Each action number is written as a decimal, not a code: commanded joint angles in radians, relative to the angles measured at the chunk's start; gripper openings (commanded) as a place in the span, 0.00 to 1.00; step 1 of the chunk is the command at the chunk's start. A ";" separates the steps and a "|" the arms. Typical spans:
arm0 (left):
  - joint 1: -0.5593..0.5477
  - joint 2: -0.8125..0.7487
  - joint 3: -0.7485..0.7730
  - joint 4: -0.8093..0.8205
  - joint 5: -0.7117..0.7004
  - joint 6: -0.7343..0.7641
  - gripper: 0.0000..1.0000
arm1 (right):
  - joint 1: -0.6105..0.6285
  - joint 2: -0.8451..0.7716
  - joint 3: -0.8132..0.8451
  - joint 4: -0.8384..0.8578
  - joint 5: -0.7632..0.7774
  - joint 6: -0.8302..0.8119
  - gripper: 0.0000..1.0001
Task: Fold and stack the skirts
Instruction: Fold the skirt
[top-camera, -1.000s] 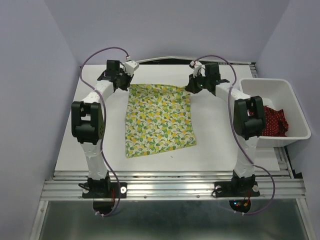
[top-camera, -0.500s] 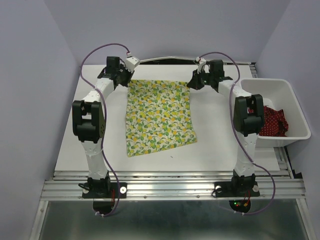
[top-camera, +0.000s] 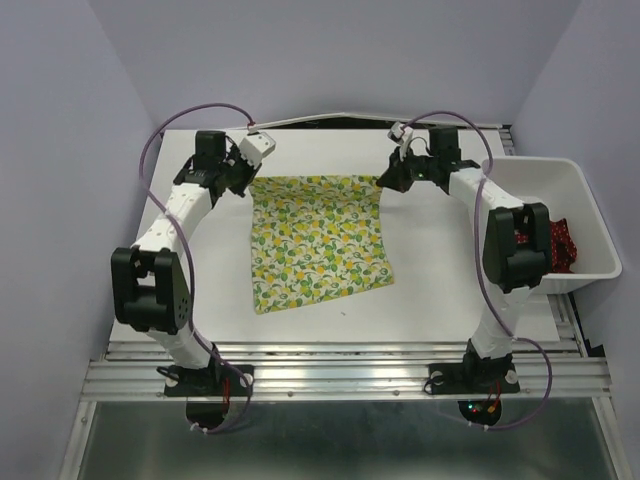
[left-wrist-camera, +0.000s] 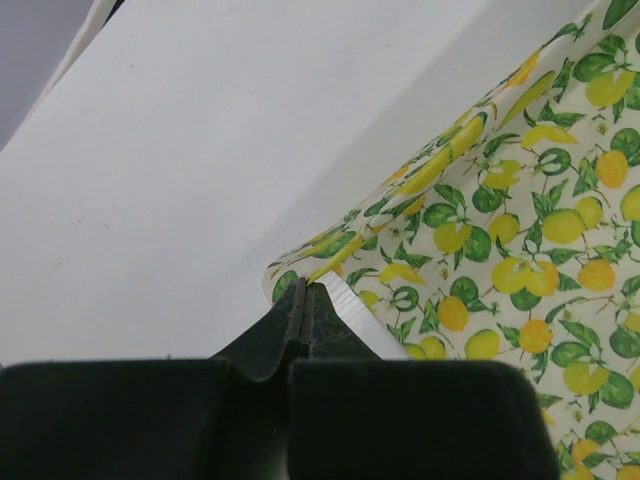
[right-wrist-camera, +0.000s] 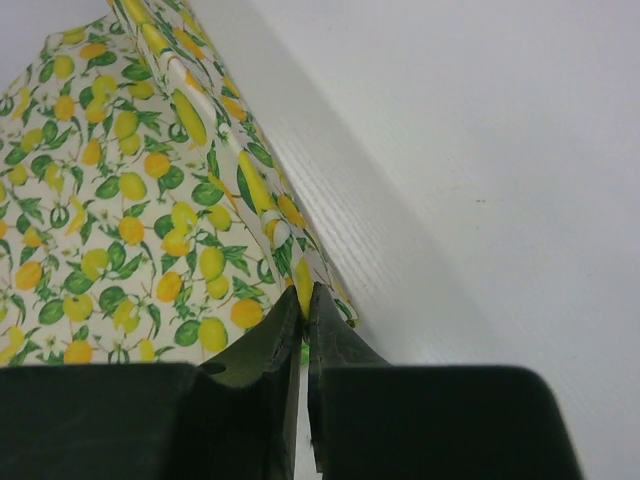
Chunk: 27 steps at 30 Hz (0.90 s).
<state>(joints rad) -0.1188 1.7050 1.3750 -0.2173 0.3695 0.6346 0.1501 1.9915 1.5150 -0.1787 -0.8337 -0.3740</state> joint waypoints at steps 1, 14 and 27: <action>-0.007 -0.181 -0.115 -0.040 0.034 0.050 0.00 | -0.007 -0.111 -0.056 -0.106 -0.061 -0.186 0.01; -0.065 -0.519 -0.485 -0.174 0.019 0.140 0.00 | -0.007 -0.246 -0.265 -0.298 -0.058 -0.444 0.01; -0.067 -0.516 -0.499 -0.260 0.046 0.142 0.00 | -0.007 -0.276 -0.256 -0.329 -0.062 -0.399 0.01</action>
<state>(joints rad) -0.1951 1.1915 0.8337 -0.4133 0.4282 0.7525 0.1532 1.7493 1.2037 -0.4881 -0.9176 -0.7631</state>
